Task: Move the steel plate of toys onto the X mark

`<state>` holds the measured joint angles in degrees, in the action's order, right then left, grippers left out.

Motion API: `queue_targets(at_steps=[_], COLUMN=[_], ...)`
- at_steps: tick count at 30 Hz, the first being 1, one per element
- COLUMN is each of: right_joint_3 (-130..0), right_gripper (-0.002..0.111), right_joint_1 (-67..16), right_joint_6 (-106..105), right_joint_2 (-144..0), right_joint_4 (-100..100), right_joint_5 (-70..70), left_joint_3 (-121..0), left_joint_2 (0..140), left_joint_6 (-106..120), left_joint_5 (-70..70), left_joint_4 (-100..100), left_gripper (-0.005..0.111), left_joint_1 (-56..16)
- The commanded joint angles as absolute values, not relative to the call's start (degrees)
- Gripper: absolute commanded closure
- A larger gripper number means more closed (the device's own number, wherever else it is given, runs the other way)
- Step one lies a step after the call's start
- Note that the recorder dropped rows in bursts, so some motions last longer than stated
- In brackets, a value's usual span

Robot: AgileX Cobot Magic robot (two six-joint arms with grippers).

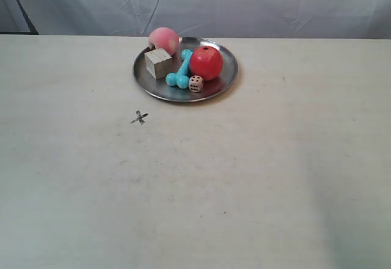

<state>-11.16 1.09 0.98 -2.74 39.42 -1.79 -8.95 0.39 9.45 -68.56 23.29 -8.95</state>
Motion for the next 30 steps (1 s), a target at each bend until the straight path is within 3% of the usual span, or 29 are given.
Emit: queue_targets(at_steps=[1,6,10,13,16,20,23,27,30], right_joint_3=[-12.4,-12.4,-12.4,-12.4,-12.5,-14.3,-17.7,-25.8,-33.4], right_gripper=[0.108,0.108,0.108,0.108,0.108,0.108,0.108,0.109,0.109], right_joint_1=[0.9,0.8,-0.1,-0.1,-0.1,-0.1,-0.1,-0.1,-0.1], right_joint_6=[0.6,0.6,0.6,0.6,0.6,-2.2,-4.5,-6.0,-6.0], right_joint_2=[-4.8,-7.8,-10.2,-11.0,-10.9,-11.5,-14.3,-23.8,-33.9], right_joint_4=[39.1,39.1,39.0,39.1,38.9,38.0,34.6,28.0,25.1], right_joint_5=[3.5,5.9,5.7,5.7,5.7,7.4,9.8,14.5,22.2], left_joint_3=[-9.7,-11.5,-17.8,-22.8,-29.3,-36.7,-46.7,-60.8,-68.5], left_joint_2=[0.3,0.3,0.3,0.4,6.0,21.8,36.8,58.9,71.6], left_joint_6=[10.0,9.6,-5.8,-18.9,-10.4,-2.0,-2.0,-2.0,-2.0], left_joint_5=[-70.0,-70.0,-69.5,-39.8,-9.0,-1.0,13.2,31.6,36.4], left_joint_4=[21.3,19.0,18.1,14.9,5.1,-5.5,-6.2,-5.4,-7.5], left_gripper=[0.106,0.106,0.106,0.106,0.106,0.106,0.106,0.106,0.106], left_joint_1=[-9.2,-9.2,-9.2,-9.2,-9.1,-9.2,-9.2,-9.2,-9.2])
